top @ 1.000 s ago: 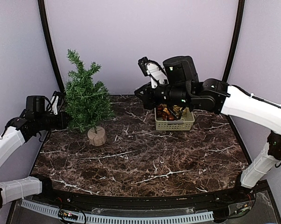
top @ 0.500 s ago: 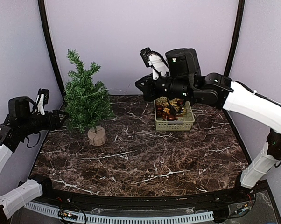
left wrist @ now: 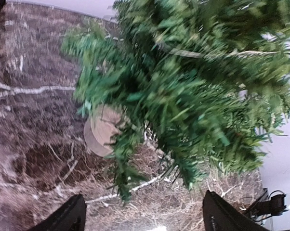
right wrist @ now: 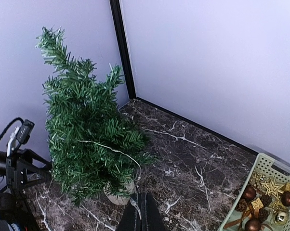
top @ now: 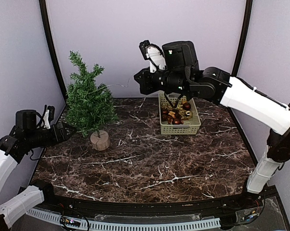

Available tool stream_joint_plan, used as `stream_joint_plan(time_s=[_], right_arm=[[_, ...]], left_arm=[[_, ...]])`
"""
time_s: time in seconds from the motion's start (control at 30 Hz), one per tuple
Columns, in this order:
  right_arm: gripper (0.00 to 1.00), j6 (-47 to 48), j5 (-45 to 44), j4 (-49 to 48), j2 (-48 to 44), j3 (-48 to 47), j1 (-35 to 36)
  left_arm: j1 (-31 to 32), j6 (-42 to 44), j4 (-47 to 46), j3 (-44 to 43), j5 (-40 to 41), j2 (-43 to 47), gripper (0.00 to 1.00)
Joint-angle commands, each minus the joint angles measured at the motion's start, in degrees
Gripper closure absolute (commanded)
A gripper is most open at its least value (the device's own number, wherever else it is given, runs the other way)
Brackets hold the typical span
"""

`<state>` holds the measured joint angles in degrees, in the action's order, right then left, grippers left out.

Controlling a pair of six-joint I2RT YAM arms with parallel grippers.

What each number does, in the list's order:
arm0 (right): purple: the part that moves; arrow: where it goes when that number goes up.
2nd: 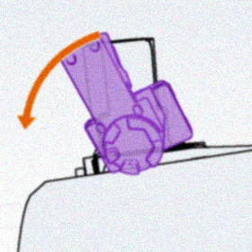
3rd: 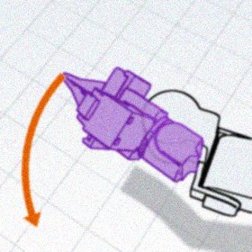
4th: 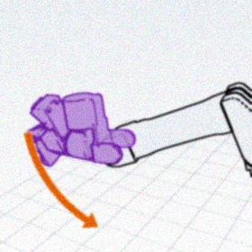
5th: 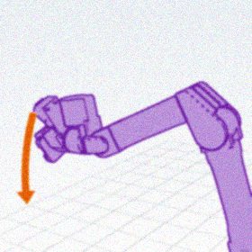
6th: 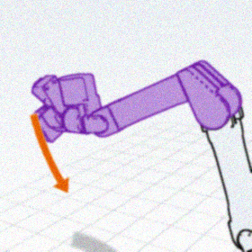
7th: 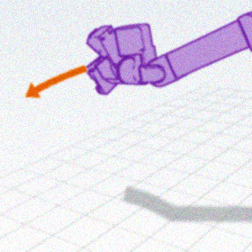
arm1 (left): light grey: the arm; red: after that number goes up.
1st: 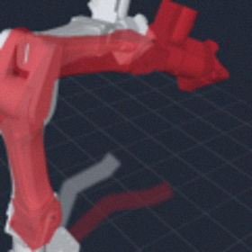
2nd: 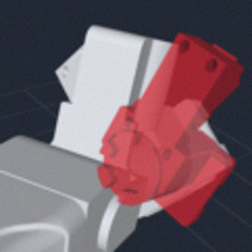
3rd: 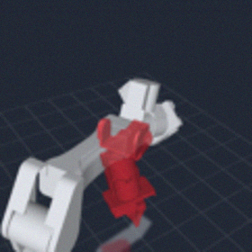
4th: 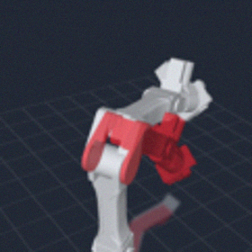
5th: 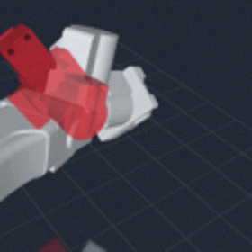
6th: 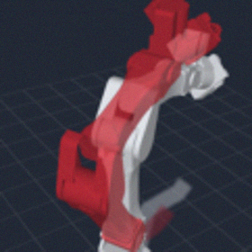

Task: Decorate the small christmas tree
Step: Wrap the side of the string light in the gap of the branches.

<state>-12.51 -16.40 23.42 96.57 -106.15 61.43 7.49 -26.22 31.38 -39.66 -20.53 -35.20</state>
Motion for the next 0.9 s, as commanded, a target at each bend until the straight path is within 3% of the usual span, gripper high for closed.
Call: stream_joint_plan(time_s=[0.0, 0.1, 0.27, 0.33, 0.47, 0.6, 0.87], right_arm=[[1.00, -0.2, -0.1, -0.1, 3.4, -5.6, -2.1], [1.00, -0.9, 1.6, 0.3, 5.9, -7.3, -3.8], [1.00, -1.9, 5.6, 1.3, 7.8, -6.8, -4.7], [1.00, -2.0, 6.8, 1.5, 7.6, -5.1, -4.7], [1.00, -2.4, 9.0, 1.2, 4.5, 1.7, -4.6], [1.00, -4.2, 12.8, -1.5, -0.9, 9.5, -4.3], [1.00, -6.5, 14.8, -4.8, -8.2, 15.3, -2.9]], left_arm=[[-0.3, -5.5, -5.5, 4.8, -4.3, 1.3, 0.20], [-0.3, -6.7, -7.4, 6.1, -4.5, 1.4, 0.40], [-0.3, -6.7, -9.0, 6.4, -4.1, 1.0, 0.62], [-0.3, -6.5, -9.3, 6.3, -3.9, 0.3, 0.76], [-0.3, -6.4, -9.7, 6.3, -3.6, -0.8, 0.91], [-0.3, -6.2, -9.9, 6.1, -3.3, -1.5, 0.99], [-0.3, -5.6, -9.4, 5.4, -2.2, -1.9, 1.00]])
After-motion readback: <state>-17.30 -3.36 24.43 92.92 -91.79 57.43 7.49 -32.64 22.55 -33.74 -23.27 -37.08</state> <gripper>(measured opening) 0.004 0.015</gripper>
